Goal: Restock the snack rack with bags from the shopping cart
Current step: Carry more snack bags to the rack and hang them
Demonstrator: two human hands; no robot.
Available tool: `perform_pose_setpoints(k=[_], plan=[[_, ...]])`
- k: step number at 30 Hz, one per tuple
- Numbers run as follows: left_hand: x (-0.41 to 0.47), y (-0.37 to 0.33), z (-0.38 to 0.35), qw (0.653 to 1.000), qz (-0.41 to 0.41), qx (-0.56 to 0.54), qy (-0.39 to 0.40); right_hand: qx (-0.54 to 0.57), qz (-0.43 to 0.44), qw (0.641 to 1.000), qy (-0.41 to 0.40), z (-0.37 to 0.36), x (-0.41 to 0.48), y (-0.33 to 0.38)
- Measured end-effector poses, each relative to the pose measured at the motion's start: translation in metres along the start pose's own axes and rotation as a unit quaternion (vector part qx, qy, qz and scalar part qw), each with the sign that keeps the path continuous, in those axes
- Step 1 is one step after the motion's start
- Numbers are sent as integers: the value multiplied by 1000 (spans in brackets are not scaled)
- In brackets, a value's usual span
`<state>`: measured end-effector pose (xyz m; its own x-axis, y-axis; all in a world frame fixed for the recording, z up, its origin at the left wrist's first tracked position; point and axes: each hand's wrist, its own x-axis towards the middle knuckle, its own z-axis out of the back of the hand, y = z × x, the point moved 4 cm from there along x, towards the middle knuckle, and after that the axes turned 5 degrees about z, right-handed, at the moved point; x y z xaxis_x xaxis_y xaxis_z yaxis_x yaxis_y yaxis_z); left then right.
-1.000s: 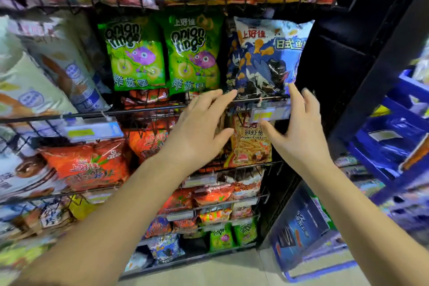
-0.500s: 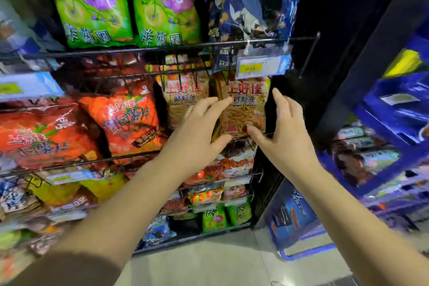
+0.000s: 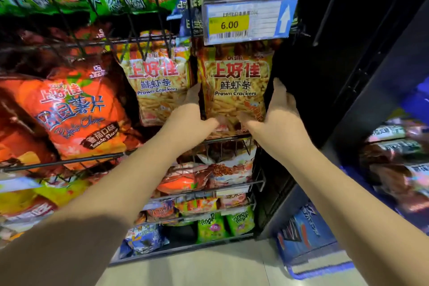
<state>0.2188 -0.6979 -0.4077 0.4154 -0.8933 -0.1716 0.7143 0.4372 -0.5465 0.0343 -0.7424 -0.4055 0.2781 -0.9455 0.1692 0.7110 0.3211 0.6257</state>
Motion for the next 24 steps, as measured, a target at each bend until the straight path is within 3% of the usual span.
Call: perform_pose_setpoints(k=[2,5,14,24], plan=[[21,1,-8,999,13,-3,37,-4,-5,1000,7,-4,9,-2],[40,1,-14,992,26,-104,70,-1,-14,1000,6,-9,23,-3],[50,11,-27,976,-18,-215,27,59,-51,997,-21,-15,27,-12],[42,9,-22,972,-65,-222,-35,134,-32,990,-20,-15,36,-13]])
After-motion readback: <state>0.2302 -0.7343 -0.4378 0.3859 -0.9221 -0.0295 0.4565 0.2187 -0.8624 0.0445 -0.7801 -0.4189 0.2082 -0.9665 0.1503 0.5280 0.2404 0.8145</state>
